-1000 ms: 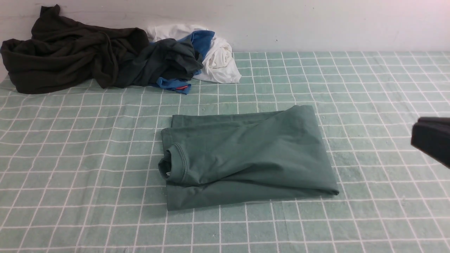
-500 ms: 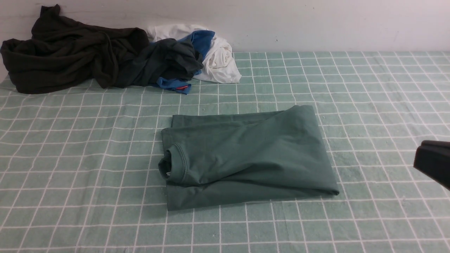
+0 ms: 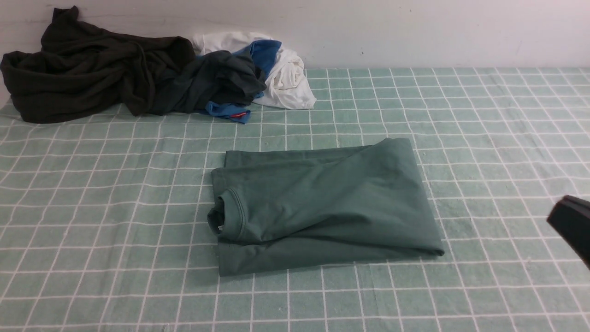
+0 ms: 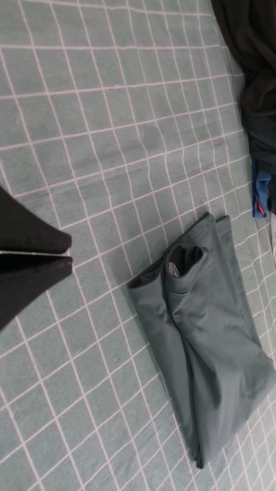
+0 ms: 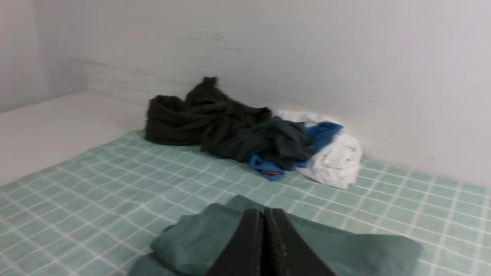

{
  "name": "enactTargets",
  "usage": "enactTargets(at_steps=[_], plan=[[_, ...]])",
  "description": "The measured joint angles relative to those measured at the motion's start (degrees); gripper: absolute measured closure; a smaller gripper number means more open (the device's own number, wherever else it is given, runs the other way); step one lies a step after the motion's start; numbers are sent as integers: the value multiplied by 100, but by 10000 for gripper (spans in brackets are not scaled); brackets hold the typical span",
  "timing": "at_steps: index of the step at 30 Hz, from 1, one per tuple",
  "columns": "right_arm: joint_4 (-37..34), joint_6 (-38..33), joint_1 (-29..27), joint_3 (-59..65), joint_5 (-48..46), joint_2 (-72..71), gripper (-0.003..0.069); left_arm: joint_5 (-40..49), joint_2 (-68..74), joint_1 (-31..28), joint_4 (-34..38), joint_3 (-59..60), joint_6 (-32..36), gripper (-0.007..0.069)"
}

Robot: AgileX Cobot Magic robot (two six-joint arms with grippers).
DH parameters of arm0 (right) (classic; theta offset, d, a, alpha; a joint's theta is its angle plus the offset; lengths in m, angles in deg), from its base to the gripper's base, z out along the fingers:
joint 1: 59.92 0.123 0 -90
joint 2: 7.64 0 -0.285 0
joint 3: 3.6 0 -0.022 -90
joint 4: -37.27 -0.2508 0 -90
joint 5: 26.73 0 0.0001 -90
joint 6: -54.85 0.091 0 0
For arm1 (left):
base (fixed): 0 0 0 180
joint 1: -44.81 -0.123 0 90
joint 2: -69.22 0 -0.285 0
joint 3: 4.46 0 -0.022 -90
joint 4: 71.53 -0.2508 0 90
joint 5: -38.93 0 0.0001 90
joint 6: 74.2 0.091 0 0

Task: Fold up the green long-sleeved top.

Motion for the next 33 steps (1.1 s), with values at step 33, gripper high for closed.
enactTargets(at_steps=[33], plan=[[911, 500, -3253, 1841, -1539, -2342, 673, 7, 0, 0, 10, 0, 0, 628]])
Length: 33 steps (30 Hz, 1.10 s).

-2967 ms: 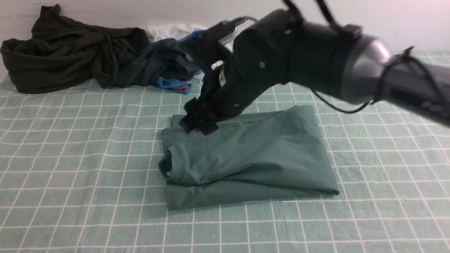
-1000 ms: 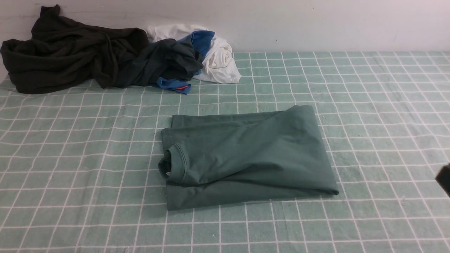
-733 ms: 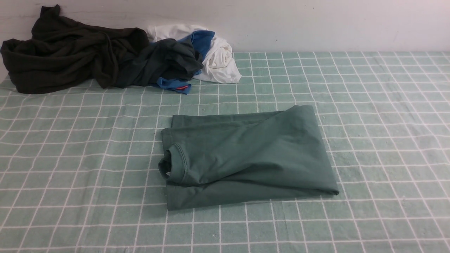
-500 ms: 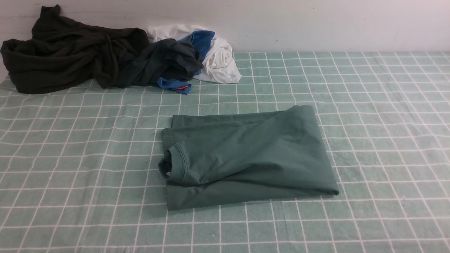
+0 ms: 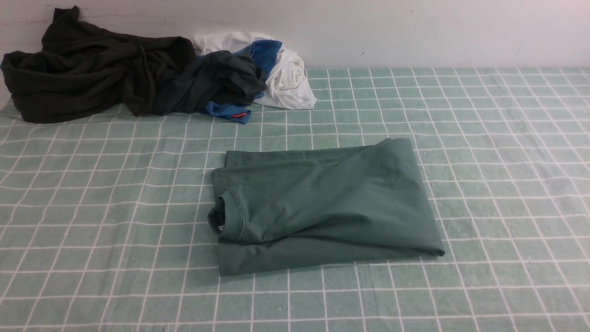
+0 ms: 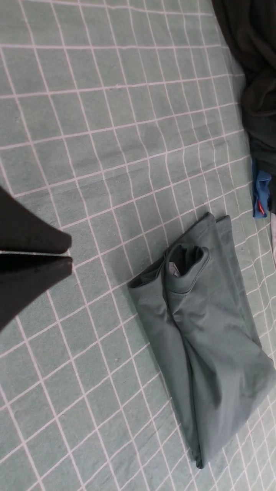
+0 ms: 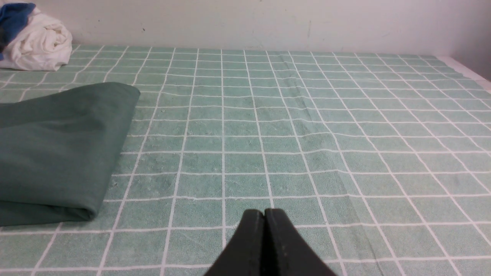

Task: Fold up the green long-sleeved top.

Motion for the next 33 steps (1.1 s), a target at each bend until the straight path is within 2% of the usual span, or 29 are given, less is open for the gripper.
enactTargets(at_steps=[30, 32, 33], plan=[[0, 44, 0, -4, -34, 0, 673, -7, 0, 0, 0, 4, 0, 628], [0, 44, 0, -4, -34, 0, 673, -195, 0, 0, 36, 92, 0, 628], [0, 44, 0, -4, -34, 0, 673, -642, 0, 0, 15, 261, 0, 628]])
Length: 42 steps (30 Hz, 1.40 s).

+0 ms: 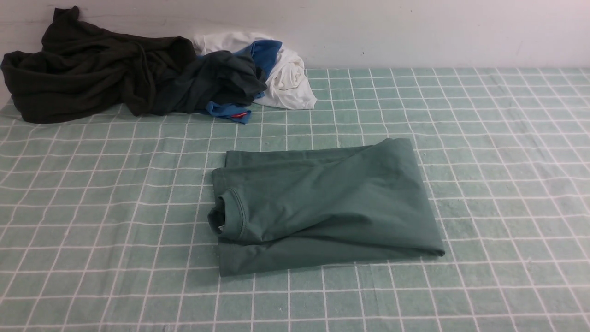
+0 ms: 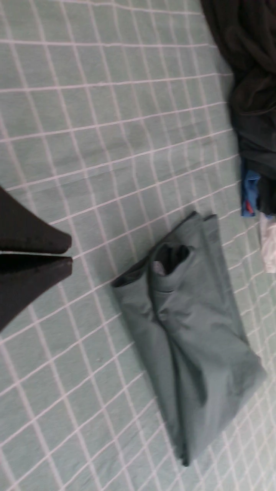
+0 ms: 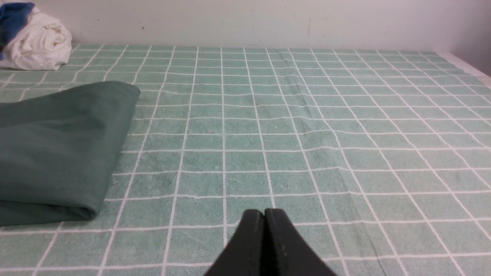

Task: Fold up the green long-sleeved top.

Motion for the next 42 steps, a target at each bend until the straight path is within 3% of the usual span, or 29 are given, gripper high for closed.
enactTargets(at_steps=[3, 7, 11, 16, 33, 42], plan=[[0, 0, 0, 0, 0, 0, 673, -1040, 0, -42, -173, 375, -2, 628], [0, 5, 0, 0, -11, 0, 673, -3363, -15, -523, -913, 1538, -28, 628], [0, 5, 0, 0, -18, 0, 673, -4202, -230, -1183, -923, 2425, -180, 628], [0, 5, 0, -2, -22, 0, 673, -4285, -300, -1658, -672, 3235, -224, 628], [0, 5, 0, -2, -24, 0, 673, -3592, -300, -1326, -764, 3307, -267, 628], [0, 5, 0, -2, -24, 0, 673, -3586, -300, -1691, -759, 3302, -273, 628]])
